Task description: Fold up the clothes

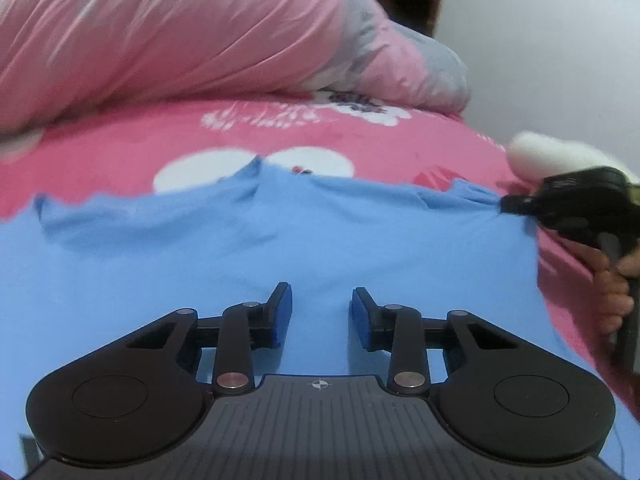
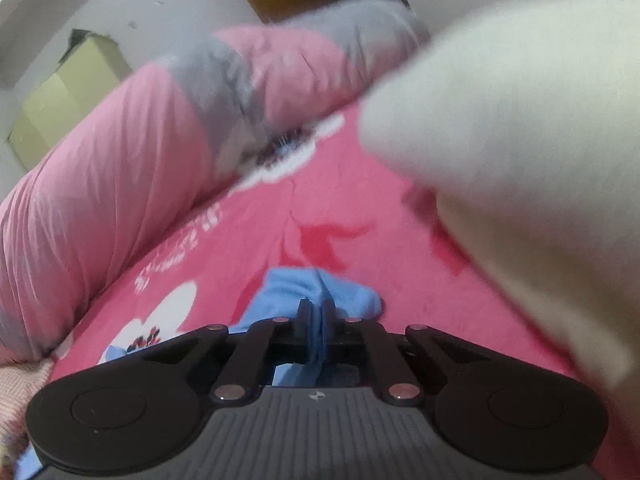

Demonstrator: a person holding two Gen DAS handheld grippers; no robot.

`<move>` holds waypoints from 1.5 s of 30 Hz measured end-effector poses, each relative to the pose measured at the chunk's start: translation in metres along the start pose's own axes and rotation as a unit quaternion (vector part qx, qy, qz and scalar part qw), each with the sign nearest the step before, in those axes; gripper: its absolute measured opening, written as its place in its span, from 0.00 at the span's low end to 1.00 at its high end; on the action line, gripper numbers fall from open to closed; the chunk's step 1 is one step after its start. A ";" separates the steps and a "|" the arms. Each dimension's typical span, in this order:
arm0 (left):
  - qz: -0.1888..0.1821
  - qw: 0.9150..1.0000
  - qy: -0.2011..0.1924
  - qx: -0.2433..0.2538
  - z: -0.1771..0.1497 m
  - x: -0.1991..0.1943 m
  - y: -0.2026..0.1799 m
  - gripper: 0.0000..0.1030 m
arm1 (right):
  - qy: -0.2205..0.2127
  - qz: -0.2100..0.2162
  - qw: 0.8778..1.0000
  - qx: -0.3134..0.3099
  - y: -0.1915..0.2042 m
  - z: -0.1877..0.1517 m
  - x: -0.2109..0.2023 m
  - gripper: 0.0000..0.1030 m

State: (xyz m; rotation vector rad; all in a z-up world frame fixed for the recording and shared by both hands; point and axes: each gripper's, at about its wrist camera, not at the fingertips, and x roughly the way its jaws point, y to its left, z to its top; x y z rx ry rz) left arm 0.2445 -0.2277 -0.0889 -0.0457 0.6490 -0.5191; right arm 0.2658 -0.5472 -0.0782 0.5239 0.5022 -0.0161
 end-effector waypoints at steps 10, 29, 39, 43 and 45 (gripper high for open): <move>-0.030 0.997 -0.009 -0.070 -0.001 -0.001 0.022 0.33 | 0.052 0.164 0.884 -0.434 0.136 -0.064 -0.081 0.17; -0.051 0.994 -0.014 -0.096 -0.004 -0.001 0.030 0.33 | 0.074 0.126 0.872 -0.468 0.119 -0.082 -0.083 0.40; -0.053 0.993 -0.017 -0.101 -0.005 0.000 0.031 0.33 | 0.075 0.150 0.834 -0.526 0.138 -0.118 -0.092 0.04; -0.055 0.993 -0.017 -0.104 -0.005 0.000 0.032 0.33 | 0.050 0.136 0.770 -0.621 0.152 -0.155 -0.116 0.04; -0.055 0.993 -0.017 -0.105 -0.005 0.000 0.033 0.33 | 0.052 0.131 0.747 -0.649 0.154 -0.169 -0.123 0.04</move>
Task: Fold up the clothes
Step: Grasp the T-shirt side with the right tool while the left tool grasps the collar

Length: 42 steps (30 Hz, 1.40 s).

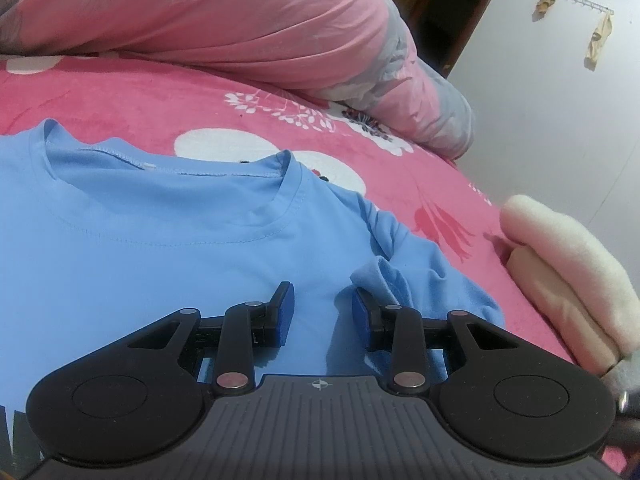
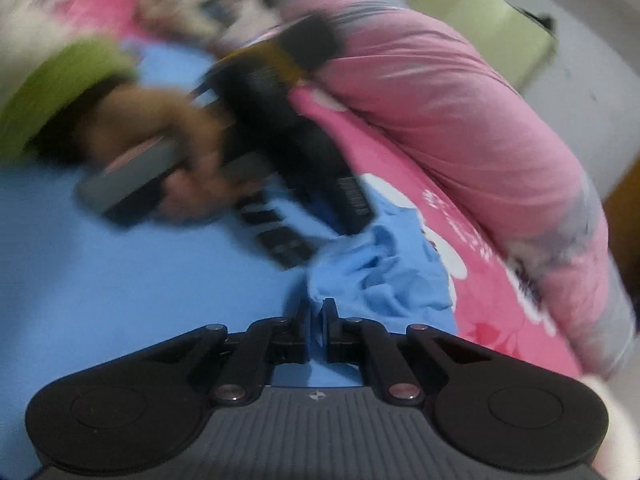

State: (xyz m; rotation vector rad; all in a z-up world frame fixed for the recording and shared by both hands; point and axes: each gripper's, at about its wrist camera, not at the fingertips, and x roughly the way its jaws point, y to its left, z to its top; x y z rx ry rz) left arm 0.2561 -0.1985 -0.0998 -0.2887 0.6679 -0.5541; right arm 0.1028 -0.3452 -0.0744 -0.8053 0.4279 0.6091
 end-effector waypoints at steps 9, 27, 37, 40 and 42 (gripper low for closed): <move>-0.003 1.000 -0.001 -0.006 -0.001 0.000 0.001 0.33 | -0.004 0.061 0.996 0.068 -0.003 -0.002 -0.029 0.05; -0.068 0.996 -0.059 -0.006 0.011 -0.024 0.004 0.46 | 0.051 0.013 0.940 0.336 -0.058 0.004 0.008 0.32; 0.017 0.995 0.009 0.101 0.017 0.000 -0.028 0.20 | 0.057 -0.011 0.927 0.372 -0.049 -0.010 0.001 0.04; 0.010 0.997 0.004 0.078 0.018 -0.007 -0.018 0.04 | 0.028 -0.011 0.909 0.416 -0.052 -0.022 -0.006 0.02; 0.015 0.997 -0.007 0.070 0.017 -0.014 -0.013 0.00 | 0.010 -0.008 0.894 0.447 -0.054 -0.031 -0.008 0.02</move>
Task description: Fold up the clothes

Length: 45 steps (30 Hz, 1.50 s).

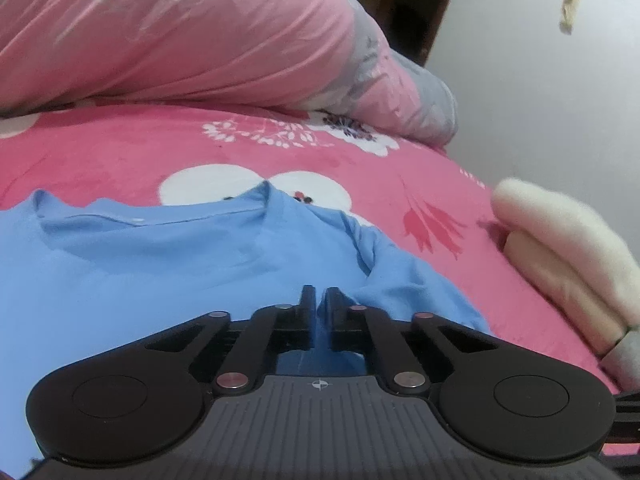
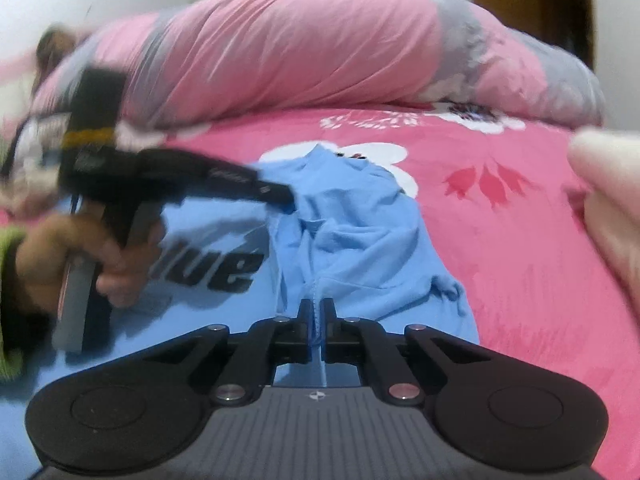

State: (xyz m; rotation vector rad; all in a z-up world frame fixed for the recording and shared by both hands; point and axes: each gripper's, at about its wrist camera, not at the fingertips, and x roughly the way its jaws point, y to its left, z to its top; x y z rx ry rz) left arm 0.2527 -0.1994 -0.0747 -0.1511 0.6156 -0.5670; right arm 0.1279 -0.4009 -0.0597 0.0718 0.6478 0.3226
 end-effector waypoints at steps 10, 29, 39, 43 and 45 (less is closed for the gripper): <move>0.034 0.999 -0.038 -0.009 -0.003 -0.029 0.022 0.00 | -0.029 0.065 0.993 0.089 -0.031 -0.005 -0.015 0.02; -0.034 0.992 -0.036 -0.115 -0.019 -0.026 0.063 0.00 | 0.014 -0.069 0.985 -0.156 0.052 0.017 0.024 0.28; -0.056 0.989 -0.057 -0.121 -0.020 -0.033 0.064 0.00 | 0.000 -0.060 0.992 -0.111 0.042 0.013 -0.008 0.05; -0.048 0.989 -0.058 -0.129 -0.019 -0.038 0.069 0.00 | 0.029 -0.063 0.985 -0.160 0.054 0.002 0.002 0.07; -0.044 0.989 -0.051 -0.134 -0.019 -0.038 0.073 0.00 | 0.042 -0.065 0.981 -0.177 0.059 -0.003 0.006 0.08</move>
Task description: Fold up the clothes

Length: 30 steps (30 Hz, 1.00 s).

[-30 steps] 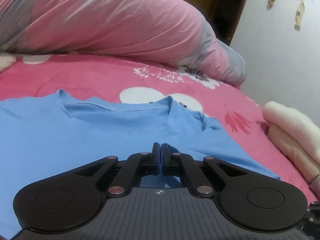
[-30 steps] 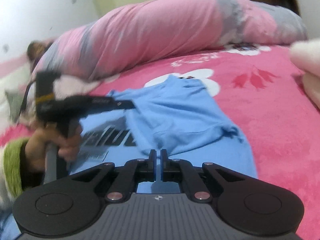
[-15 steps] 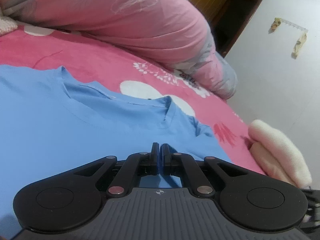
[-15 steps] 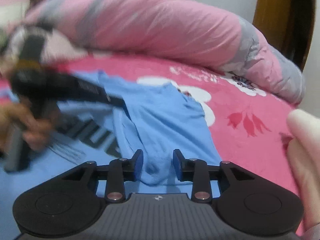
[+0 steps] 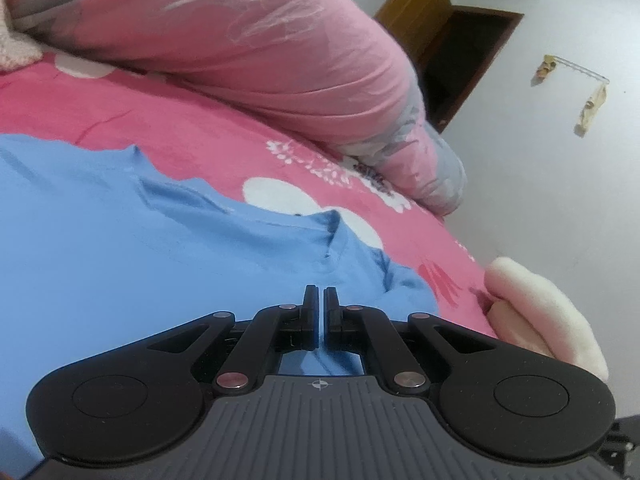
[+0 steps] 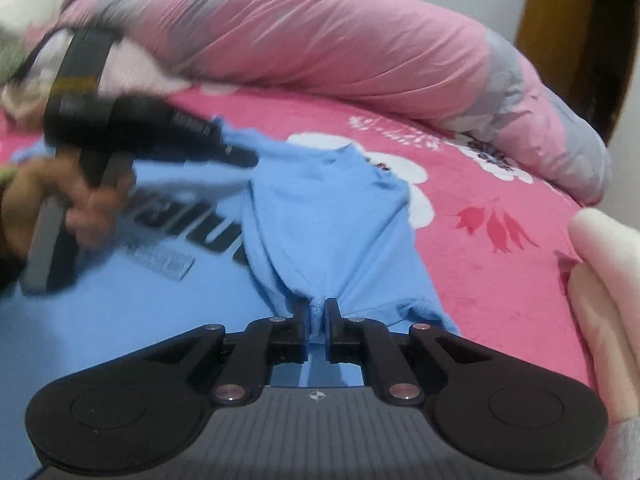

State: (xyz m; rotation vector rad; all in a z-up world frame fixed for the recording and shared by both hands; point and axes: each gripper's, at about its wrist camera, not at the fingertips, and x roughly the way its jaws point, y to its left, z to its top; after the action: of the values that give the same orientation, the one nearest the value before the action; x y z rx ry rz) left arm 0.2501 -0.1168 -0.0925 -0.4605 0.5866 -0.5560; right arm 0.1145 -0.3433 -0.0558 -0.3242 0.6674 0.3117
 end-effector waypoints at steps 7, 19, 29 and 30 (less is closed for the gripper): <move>-0.016 0.999 0.021 -0.021 0.003 0.004 0.008 0.01 | -0.028 0.072 0.996 0.047 -0.019 -0.003 -0.020 0.41; -0.016 0.998 0.055 0.005 -0.004 0.016 -0.002 0.30 | 0.015 -0.079 0.996 0.038 -0.070 -0.011 0.015 0.31; -0.006 0.998 0.059 0.019 -0.005 0.013 -0.003 0.09 | -0.003 -0.073 0.976 0.203 -0.104 -0.038 0.009 0.15; -0.009 0.998 0.059 0.021 -0.003 0.011 -0.004 0.09 | -0.005 -0.072 0.978 0.194 -0.101 -0.038 0.008 0.17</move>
State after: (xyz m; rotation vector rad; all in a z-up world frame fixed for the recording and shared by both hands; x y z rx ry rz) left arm 0.2546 -0.1276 -0.0968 -0.3956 0.6831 -0.6136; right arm 0.1384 -0.4483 -0.0694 0.0038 0.6743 0.0405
